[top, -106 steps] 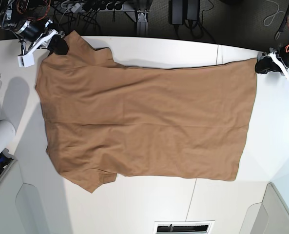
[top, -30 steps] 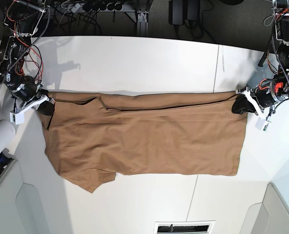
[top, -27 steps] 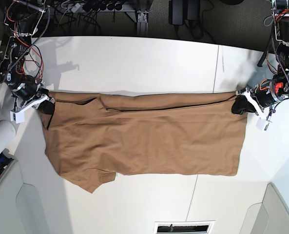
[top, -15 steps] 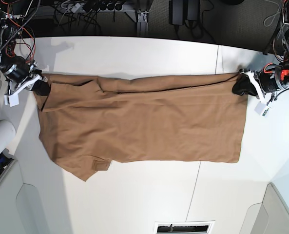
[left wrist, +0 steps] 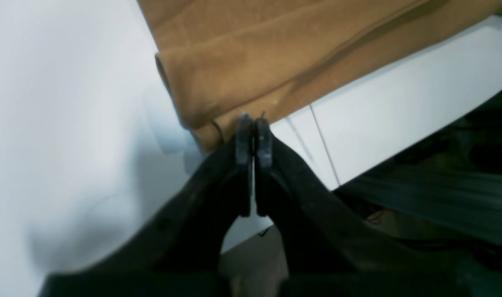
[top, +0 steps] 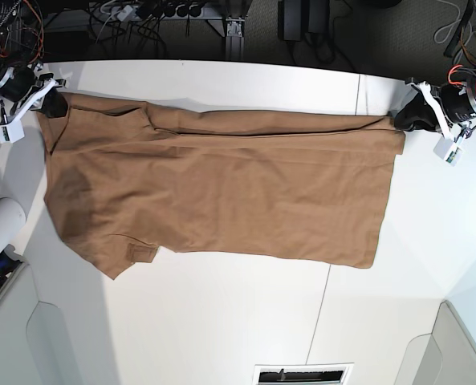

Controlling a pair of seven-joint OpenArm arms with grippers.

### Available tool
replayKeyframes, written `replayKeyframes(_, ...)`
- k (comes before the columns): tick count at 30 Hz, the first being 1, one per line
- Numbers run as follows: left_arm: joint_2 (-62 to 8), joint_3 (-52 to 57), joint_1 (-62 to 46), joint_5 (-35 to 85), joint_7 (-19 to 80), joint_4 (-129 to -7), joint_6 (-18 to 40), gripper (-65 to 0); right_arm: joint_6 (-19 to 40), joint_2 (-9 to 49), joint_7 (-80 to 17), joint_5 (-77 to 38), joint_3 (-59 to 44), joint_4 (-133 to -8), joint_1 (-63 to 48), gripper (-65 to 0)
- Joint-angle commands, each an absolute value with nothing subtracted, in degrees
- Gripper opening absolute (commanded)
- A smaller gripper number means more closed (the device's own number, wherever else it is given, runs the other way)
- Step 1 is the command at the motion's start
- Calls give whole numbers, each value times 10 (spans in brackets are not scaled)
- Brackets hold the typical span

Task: Layout the t-shirt on the table in an organized manner, then fold the t-shirt properly
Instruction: 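Fold the lifted edge over the shirt body with both grippers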

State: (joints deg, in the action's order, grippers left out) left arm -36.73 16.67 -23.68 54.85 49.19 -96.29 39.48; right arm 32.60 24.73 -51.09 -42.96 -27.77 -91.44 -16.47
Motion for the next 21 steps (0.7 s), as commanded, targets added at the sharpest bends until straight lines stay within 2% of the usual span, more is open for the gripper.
replayKeyframes(1, -376, 179, -232, 564, 478, -984, 400, -637, 328, 258, -499, -440, -284, -929, -160, -650)
replayKeyframes(6, -376, 199, -229, 565, 465, -1016, 400, -636, 328, 258, -499, -442, -300, -950, -159, -650)
replayKeyframes(11, -361, 197, -218, 500, 383, -998, 400, -637, 328, 258, -497, -441, -300, -951, -157, -650)
replayKeyframes(21, -315, 120, -160, 441, 380, -916, 400, -637, 328, 248, -497, -439, -300, -951, -156, -650)
